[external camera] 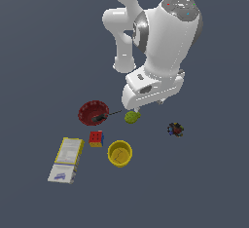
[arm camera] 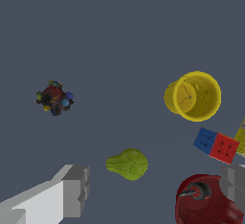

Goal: Pick up a designated object from a clutter of objects.

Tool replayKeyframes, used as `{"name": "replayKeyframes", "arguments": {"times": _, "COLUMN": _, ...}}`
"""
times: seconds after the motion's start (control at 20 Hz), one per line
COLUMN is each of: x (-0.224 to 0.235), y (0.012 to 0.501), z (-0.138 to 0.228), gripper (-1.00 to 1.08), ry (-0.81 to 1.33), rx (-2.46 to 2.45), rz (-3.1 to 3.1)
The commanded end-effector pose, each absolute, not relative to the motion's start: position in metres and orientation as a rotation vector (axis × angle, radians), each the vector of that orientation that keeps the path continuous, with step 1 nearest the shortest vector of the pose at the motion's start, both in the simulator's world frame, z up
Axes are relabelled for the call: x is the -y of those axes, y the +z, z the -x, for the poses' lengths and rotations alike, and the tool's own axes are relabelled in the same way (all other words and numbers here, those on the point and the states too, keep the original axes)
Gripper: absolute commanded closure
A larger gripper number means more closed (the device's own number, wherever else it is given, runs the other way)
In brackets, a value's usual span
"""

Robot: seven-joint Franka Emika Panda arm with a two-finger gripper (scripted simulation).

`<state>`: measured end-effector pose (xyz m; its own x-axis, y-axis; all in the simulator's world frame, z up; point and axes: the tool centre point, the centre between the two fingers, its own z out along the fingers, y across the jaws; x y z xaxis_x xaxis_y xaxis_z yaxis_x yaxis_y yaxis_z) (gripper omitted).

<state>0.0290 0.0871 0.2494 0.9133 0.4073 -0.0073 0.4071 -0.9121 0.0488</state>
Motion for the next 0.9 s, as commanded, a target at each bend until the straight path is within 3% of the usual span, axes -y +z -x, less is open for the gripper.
{"name": "replayKeyframes", "arguments": {"times": 0.0, "x": -0.109, "y": 0.227, "z": -0.033, "gripper": -0.92, "ry": -0.001, "rx": -0.812, "rz": -2.981}}
{"name": "replayKeyframes", "arguments": {"times": 0.85, "x": -0.246, "y": 0.096, "z": -0.016, "gripper": -0.92, "ry": -0.004, "rx": -1.731, "rz": -2.609}}
